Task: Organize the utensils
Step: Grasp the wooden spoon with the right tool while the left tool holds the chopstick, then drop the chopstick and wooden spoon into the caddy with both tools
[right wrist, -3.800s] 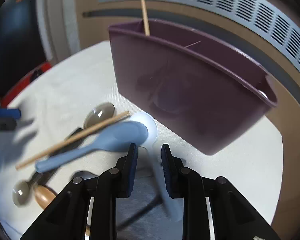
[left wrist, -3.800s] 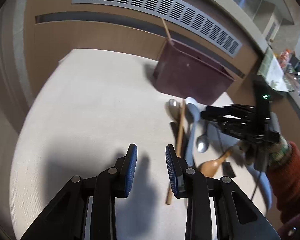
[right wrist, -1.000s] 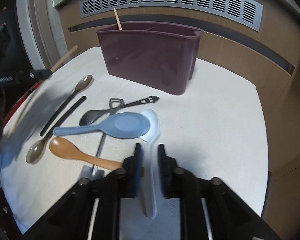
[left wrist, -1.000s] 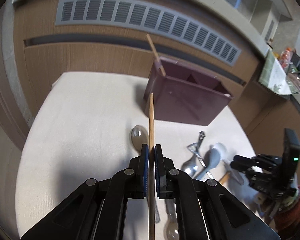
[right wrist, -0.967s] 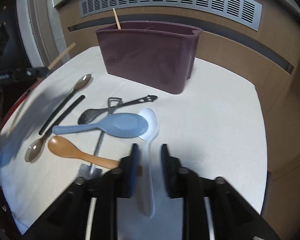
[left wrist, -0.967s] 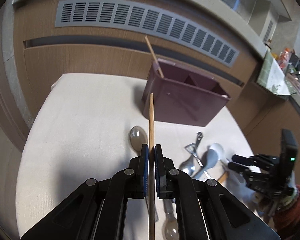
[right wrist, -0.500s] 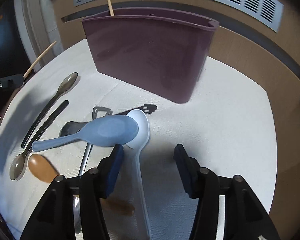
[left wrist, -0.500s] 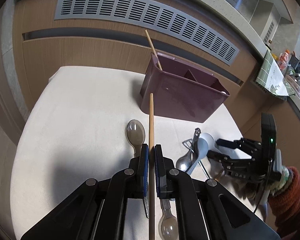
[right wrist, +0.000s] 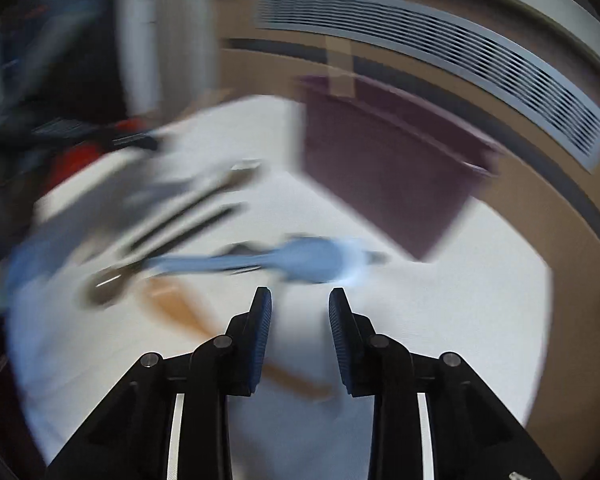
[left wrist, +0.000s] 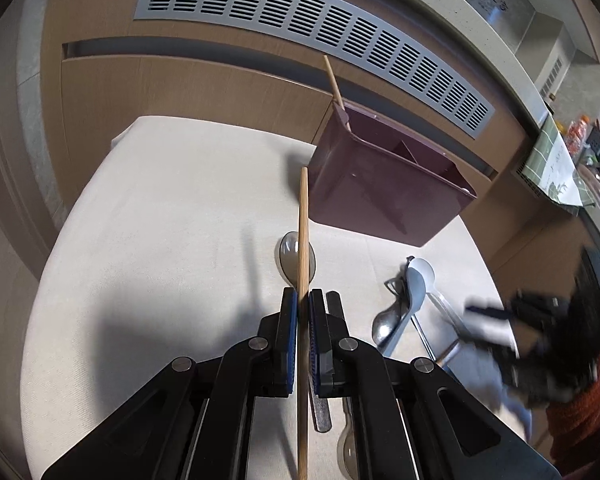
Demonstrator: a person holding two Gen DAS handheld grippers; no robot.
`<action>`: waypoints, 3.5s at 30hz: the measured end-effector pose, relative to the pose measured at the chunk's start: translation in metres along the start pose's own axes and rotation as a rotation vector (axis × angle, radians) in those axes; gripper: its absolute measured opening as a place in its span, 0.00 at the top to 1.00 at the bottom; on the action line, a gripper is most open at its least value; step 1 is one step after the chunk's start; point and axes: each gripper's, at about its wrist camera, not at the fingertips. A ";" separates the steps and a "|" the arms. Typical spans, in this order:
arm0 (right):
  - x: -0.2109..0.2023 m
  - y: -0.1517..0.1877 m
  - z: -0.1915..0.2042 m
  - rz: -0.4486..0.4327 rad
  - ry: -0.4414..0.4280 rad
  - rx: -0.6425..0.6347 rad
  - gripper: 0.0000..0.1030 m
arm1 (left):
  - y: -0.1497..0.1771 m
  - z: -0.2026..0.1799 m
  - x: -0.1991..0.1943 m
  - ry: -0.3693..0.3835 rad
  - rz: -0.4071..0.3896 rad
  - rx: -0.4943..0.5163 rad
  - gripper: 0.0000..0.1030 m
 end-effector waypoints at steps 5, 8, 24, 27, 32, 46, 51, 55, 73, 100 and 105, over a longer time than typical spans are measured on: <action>0.022 0.002 0.045 0.085 -0.138 -0.176 0.74 | 0.001 -0.002 -0.002 0.005 0.001 0.002 0.94; 0.034 -0.005 0.056 0.099 -0.143 -0.245 0.72 | 0.001 -0.001 -0.008 0.002 -0.008 0.007 0.94; 0.064 -0.030 0.048 0.164 -0.158 -0.108 0.65 | 0.003 0.003 -0.011 0.026 -0.005 -0.018 0.94; 0.054 -0.029 0.041 0.131 -0.106 -0.016 0.73 | 0.000 -0.002 -0.020 0.045 -0.033 -0.005 0.94; 0.001 -0.021 0.006 -0.033 -0.014 0.211 0.73 | -0.008 -0.017 -0.038 0.059 -0.106 0.031 0.94; -0.174 -0.108 -0.071 -0.759 0.306 0.437 0.73 | -0.126 -0.118 -0.129 0.201 -0.808 0.115 0.94; -0.139 -0.124 -0.093 -0.775 0.225 0.458 0.73 | -0.146 -0.118 -0.086 0.196 -0.783 0.120 0.94; -0.110 -0.126 -0.104 -0.763 0.205 0.435 0.73 | -0.155 -0.110 -0.040 0.187 -0.715 0.104 0.94; -0.008 -0.123 -0.149 -0.560 0.194 0.497 0.72 | -0.153 -0.075 0.072 0.182 -0.508 0.047 0.93; -0.028 0.014 -0.026 -0.038 0.201 0.303 0.70 | 0.012 -0.040 -0.018 0.027 -0.057 0.138 0.75; 0.004 0.016 -0.035 0.042 0.192 0.299 0.71 | 0.025 -0.043 -0.006 0.037 0.006 0.180 0.75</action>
Point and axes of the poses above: each gripper's, at about its wrist camera, not at the fingertips, and x roughly the way its jaws point, z to its left, y to its underside, and after that the axes turned 2 degrees about -z, right-handed
